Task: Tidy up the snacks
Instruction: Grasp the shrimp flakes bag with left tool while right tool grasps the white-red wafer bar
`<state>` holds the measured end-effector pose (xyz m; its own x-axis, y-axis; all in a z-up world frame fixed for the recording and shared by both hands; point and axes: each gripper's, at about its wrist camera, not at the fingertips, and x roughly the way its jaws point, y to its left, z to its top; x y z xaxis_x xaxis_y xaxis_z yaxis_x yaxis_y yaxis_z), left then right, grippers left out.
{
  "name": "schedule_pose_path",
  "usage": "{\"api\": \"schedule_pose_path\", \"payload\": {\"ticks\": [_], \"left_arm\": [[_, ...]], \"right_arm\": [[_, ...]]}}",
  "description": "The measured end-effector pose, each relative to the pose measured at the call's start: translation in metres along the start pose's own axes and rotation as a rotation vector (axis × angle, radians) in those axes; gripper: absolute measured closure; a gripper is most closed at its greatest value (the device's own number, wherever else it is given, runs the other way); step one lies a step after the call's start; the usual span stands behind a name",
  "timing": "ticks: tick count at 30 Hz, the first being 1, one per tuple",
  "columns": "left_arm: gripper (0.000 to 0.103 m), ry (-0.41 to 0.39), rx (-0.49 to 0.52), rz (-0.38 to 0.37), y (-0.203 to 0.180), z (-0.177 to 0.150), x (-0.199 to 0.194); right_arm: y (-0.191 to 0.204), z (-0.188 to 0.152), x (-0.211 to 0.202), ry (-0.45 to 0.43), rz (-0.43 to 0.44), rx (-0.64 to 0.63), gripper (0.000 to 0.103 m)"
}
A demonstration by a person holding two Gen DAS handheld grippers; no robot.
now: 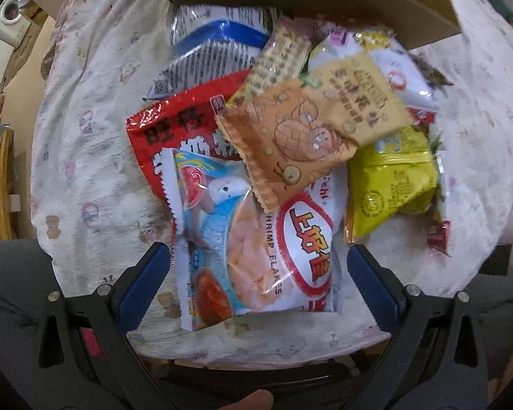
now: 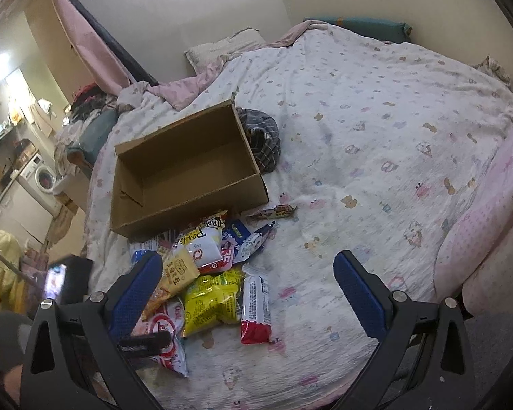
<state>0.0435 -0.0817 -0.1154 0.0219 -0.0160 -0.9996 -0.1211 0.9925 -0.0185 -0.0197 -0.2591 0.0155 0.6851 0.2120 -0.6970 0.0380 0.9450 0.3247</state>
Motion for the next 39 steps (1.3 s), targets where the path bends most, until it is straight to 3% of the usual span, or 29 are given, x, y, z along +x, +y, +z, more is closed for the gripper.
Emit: {"api": "schedule_pose_path", "payload": {"ticks": [7,12,16,20,22,24,27,29,30,39], "left_arm": [[0.001,-0.012,0.055,0.080,-0.027,-0.015,0.020],[0.002,-0.009,0.036,0.042,-0.022,-0.010,0.019],[0.020,-0.026,0.040,0.041,-0.012,-0.015,0.017],[0.034,-0.021,0.056,-0.009,0.000,-0.022,0.013],[0.042,-0.015,0.062,-0.055,0.009,-0.025,0.008],[0.042,-0.015,0.068,-0.070,0.012,-0.027,0.007],[0.045,0.003,0.060,-0.118,0.022,-0.031,-0.004],[0.052,0.018,0.071,-0.152,0.027,-0.033,-0.006],[0.053,0.028,0.073,-0.167,0.032,-0.035,-0.008],[0.058,0.060,0.043,-0.265,0.090,-0.042,-0.024]], "right_arm": [[-0.004,0.002,-0.002,-0.007,0.005,0.020,0.001],[-0.005,0.001,-0.003,-0.009,0.006,0.022,0.001],[-0.005,0.001,-0.003,-0.007,0.004,0.019,0.001],[-0.004,0.000,0.003,0.022,0.005,0.018,0.001],[-0.006,0.000,0.011,0.072,0.010,0.028,0.001],[-0.009,0.001,0.023,0.137,0.023,0.041,0.001],[-0.018,0.002,0.051,0.306,0.038,0.068,0.004],[-0.030,0.001,0.070,0.431,0.100,0.134,0.024],[-0.034,0.001,0.077,0.475,0.103,0.150,0.027],[-0.025,-0.011,0.112,0.602,0.067,0.150,0.038]]}}
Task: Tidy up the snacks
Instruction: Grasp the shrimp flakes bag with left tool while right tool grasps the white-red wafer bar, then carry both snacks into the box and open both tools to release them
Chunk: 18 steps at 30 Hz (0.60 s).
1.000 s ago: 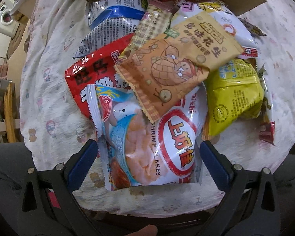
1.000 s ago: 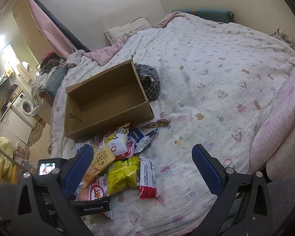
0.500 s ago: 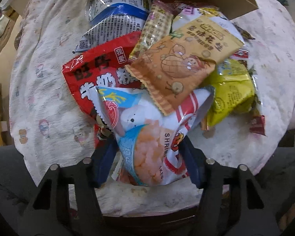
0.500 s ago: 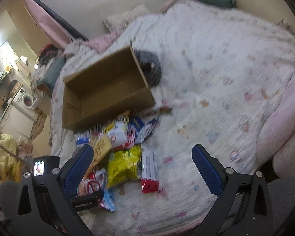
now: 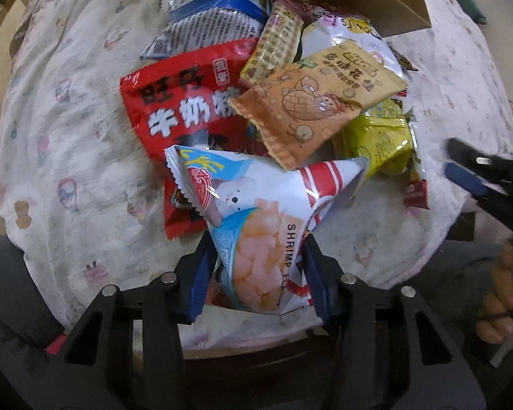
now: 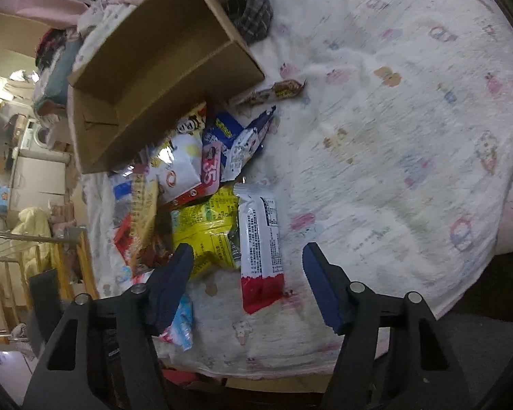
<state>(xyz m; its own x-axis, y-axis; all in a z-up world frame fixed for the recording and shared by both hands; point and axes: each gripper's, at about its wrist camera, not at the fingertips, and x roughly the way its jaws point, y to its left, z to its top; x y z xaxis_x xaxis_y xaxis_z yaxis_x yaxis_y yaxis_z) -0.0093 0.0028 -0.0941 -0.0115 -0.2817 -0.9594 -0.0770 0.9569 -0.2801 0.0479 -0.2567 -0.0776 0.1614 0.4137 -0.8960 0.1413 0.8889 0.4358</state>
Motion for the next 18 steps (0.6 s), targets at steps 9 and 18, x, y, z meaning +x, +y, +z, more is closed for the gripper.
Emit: {"api": "schedule_pose_path", "payload": {"ticks": [9,18], "left_arm": [[0.059,-0.043,-0.018,-0.026,0.030,-0.002,-0.034],[0.059,-0.119,-0.065,-0.017,0.029,0.040,-0.056]], "right_arm": [[0.010,-0.002,0.036,0.069,-0.168,-0.082,0.068],[0.004,-0.003,0.019,-0.007,-0.064,-0.063,0.087]]}}
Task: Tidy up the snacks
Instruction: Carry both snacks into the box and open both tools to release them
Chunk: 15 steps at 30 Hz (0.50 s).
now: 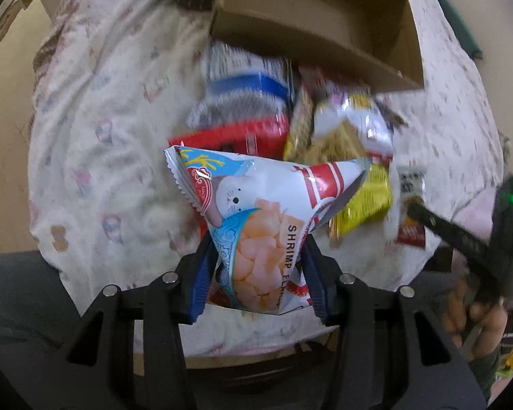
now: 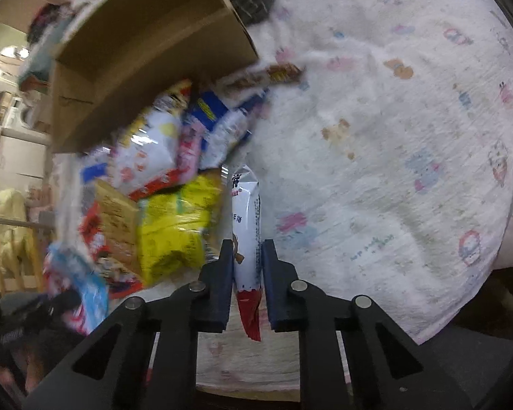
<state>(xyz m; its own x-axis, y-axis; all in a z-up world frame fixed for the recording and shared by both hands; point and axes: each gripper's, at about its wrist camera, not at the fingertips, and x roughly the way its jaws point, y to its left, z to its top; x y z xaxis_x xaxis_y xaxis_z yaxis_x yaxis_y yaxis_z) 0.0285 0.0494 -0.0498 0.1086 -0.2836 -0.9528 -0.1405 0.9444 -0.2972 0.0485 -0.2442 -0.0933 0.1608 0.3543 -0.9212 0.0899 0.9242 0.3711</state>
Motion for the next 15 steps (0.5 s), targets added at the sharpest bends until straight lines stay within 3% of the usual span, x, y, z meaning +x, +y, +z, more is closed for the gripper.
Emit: {"api": "schedule_pose_path", "payload": {"ticks": [5,15], "left_arm": [[0.058,-0.035,0.011,0.010,-0.010,0.012,-0.010],[0.058,-0.108,0.003,-0.011,-0.020,0.063,-0.038]], "right_arm": [[0.016,0.001,-0.030,-0.077,0.105,-0.022,0.087],[0.066,0.031,-0.078,-0.185,0.200,-0.127,0.086]]}}
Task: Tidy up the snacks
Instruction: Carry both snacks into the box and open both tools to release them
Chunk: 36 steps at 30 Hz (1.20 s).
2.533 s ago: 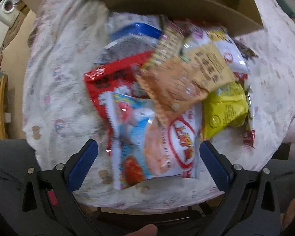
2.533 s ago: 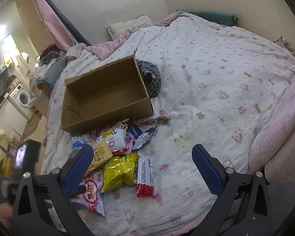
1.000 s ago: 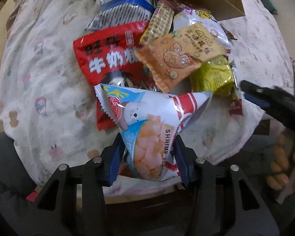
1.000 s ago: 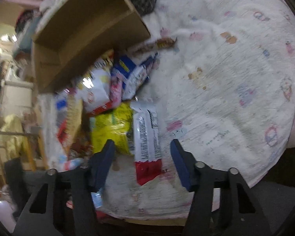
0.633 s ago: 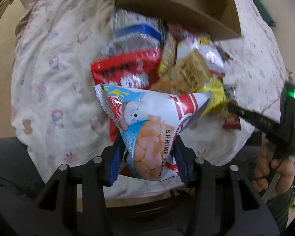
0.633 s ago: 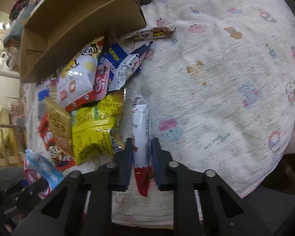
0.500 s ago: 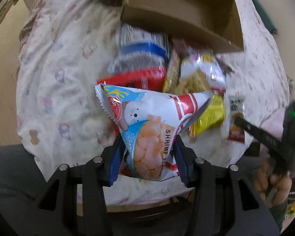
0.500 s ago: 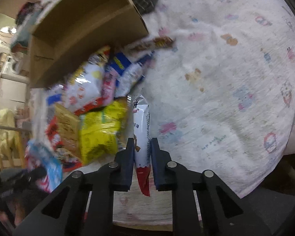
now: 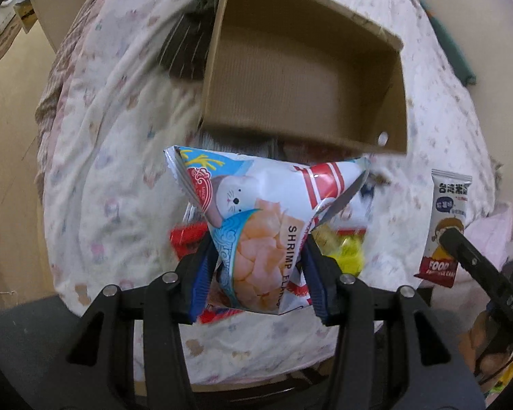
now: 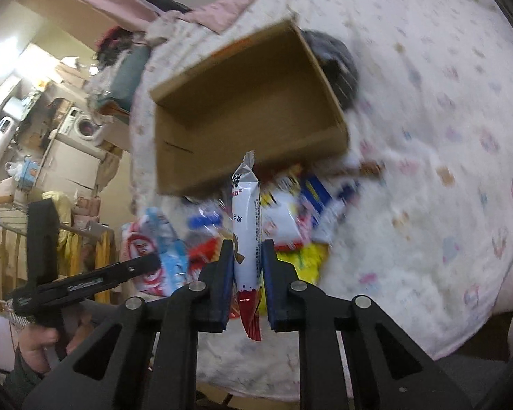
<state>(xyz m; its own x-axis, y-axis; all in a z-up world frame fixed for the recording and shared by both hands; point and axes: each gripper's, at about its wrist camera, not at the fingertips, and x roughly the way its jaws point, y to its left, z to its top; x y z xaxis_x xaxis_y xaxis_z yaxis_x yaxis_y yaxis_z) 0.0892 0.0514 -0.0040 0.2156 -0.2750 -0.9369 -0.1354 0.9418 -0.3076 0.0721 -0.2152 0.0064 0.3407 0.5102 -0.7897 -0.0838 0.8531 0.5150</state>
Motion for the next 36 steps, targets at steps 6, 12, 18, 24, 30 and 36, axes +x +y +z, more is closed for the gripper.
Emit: {"api": "schedule_pose_path", "payload": {"ticks": [6,12,18,24,30,36], "left_arm": [[0.058,-0.055,0.012,-0.021,-0.014,0.041,-0.016],[0.058,-0.088,0.040,0.001,-0.032,0.082,-0.016],[0.058,-0.094,0.054,0.029,-0.039,0.113,0.002],[0.058,-0.098,0.060,0.070,-0.037,0.126,0.034],[0.058,-0.054,0.041,0.081,-0.033,0.137,0.071],[0.058,-0.015,0.060,0.103,-0.037,0.142,0.089]], "right_arm": [[0.013,0.042,-0.004,-0.055,0.035,-0.037,0.086],[0.011,0.080,0.006,-0.075,0.041,-0.023,0.086],[0.007,0.108,0.030,-0.079,0.034,-0.018,0.086],[-0.002,0.127,0.069,-0.045,0.001,-0.013,0.086],[-0.010,0.138,0.101,-0.017,-0.013,-0.027,0.086],[-0.024,0.145,0.126,0.029,-0.052,0.012,0.086]]}}
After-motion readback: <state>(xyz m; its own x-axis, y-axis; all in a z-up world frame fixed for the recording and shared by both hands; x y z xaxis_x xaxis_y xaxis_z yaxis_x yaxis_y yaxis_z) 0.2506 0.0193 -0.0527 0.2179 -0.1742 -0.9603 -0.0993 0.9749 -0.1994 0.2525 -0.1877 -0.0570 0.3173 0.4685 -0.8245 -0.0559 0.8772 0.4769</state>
